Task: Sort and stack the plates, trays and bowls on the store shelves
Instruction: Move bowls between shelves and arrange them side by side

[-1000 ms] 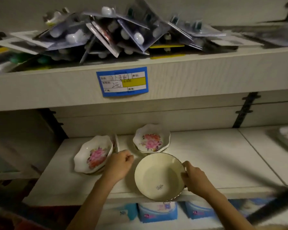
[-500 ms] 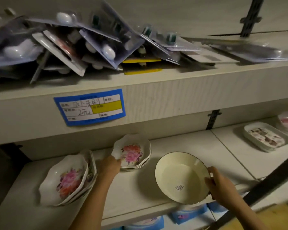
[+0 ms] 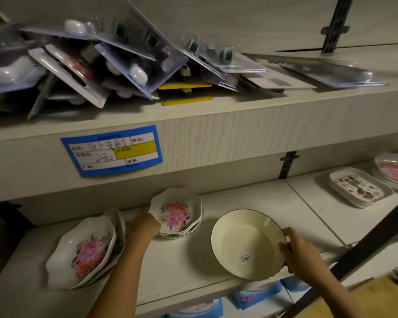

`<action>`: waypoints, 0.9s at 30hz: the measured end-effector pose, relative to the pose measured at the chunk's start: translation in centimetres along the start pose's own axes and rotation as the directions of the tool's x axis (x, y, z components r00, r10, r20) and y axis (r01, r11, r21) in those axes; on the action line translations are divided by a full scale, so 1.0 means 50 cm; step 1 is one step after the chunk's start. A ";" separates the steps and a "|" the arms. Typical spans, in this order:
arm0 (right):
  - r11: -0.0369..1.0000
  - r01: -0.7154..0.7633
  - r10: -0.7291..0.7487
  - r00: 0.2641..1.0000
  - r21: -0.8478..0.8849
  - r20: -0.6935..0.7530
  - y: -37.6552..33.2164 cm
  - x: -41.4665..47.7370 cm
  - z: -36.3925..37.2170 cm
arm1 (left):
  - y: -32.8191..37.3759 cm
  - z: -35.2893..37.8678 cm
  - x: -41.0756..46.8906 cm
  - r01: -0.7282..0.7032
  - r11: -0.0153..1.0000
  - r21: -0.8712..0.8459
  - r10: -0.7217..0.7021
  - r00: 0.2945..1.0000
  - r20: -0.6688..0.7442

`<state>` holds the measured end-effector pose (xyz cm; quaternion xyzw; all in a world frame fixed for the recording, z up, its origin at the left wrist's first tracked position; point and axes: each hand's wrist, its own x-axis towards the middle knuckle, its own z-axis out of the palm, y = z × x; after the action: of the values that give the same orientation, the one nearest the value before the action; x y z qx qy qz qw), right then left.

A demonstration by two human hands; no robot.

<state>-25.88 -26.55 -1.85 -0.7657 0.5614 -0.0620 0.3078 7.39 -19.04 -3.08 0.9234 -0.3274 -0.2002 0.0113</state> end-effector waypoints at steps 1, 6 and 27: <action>1.000 -0.003 0.003 1.000 0.000 0.000 0.001 -0.003 -0.001 | 0.001 -0.002 -0.002 0.003 1.000 0.004 -0.003 1.000 -0.001; 1.000 0.000 0.000 0.999 -0.009 -0.039 0.004 -0.021 -0.002 | -0.002 -0.006 -0.006 -0.004 1.000 -0.003 0.004 1.000 -0.016; 0.982 -0.082 0.133 0.937 0.168 -0.323 0.104 -0.177 -0.083 | 0.027 -0.012 -0.172 -0.362 0.708 -0.606 0.305 0.931 -0.201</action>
<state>-35.17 -21.20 0.90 -0.6866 0.6400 -0.2159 0.2690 0.75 -14.96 0.78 0.7980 -0.4011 -0.2535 0.3716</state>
